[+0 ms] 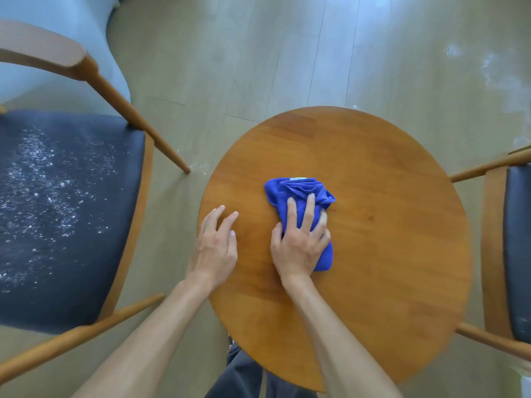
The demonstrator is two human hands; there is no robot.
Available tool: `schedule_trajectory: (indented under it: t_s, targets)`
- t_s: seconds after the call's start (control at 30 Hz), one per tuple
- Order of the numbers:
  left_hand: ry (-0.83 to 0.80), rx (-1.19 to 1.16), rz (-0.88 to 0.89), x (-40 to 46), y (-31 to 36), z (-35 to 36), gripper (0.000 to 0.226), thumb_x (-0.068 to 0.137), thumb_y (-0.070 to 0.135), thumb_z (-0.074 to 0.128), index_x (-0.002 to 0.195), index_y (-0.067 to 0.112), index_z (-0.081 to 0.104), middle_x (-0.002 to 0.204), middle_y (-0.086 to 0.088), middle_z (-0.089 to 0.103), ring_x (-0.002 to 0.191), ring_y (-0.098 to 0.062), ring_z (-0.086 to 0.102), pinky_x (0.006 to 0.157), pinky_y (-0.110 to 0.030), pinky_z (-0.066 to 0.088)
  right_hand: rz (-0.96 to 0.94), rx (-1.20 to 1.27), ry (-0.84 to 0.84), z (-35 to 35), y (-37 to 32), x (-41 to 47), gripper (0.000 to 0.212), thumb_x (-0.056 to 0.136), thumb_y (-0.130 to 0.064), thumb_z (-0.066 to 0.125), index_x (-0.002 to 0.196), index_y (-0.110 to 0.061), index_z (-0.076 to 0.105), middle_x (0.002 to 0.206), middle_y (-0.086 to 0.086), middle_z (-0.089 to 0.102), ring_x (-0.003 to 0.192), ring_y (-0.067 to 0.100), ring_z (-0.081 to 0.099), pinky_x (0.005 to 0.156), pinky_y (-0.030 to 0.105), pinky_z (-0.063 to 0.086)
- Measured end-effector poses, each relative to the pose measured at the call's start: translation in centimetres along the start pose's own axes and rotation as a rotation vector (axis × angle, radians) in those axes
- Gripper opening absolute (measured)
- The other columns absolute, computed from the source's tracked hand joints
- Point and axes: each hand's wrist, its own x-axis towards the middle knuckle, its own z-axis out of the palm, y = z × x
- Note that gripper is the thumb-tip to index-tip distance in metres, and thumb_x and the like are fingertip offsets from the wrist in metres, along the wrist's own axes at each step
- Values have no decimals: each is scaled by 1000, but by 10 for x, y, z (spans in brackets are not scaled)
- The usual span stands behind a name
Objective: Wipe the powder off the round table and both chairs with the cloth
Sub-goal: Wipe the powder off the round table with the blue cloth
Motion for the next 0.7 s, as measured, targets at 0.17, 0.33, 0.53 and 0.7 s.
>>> schedule_trajectory:
  t_s: [0.17, 0.33, 0.53, 0.7]
  targets:
    - [84, -6, -69, 0, -18, -23, 40, 97, 6, 40, 136, 7, 51, 149, -13, 35, 139, -23, 28, 113, -28, 22, -465, 118, 27, 10, -42, -63, 38, 84, -25, 61, 123, -27, 65, 144, 8, 50, 123, 40, 53, 89, 48, 47]
    - [111, -21, -106, -7, -28, -31, 40, 99, 9, 38, 138, 11, 49, 150, -8, 33, 140, -19, 25, 111, -32, 28, -1028, 196, -47, 6, -25, -87, 35, 83, -25, 61, 117, -31, 68, 138, 1, 56, 119, 36, 57, 88, 46, 49]
    - [135, 15, -70, -10, -32, -28, 39, 98, 10, 41, 136, 12, 52, 147, -9, 37, 138, -22, 30, 112, -40, 31, -1594, 151, -140, 6, -17, -20, 32, 90, -32, 55, 120, -34, 65, 135, -2, 58, 122, 32, 54, 90, 43, 47]
    - [194, 122, -52, -2, -29, -27, 46, 93, 19, 37, 135, 12, 54, 145, -14, 43, 136, -30, 36, 112, -45, 30, -1396, 170, -27, 14, -49, 33, 31, 82, -29, 62, 111, -24, 69, 130, 4, 62, 116, 33, 59, 83, 41, 50]
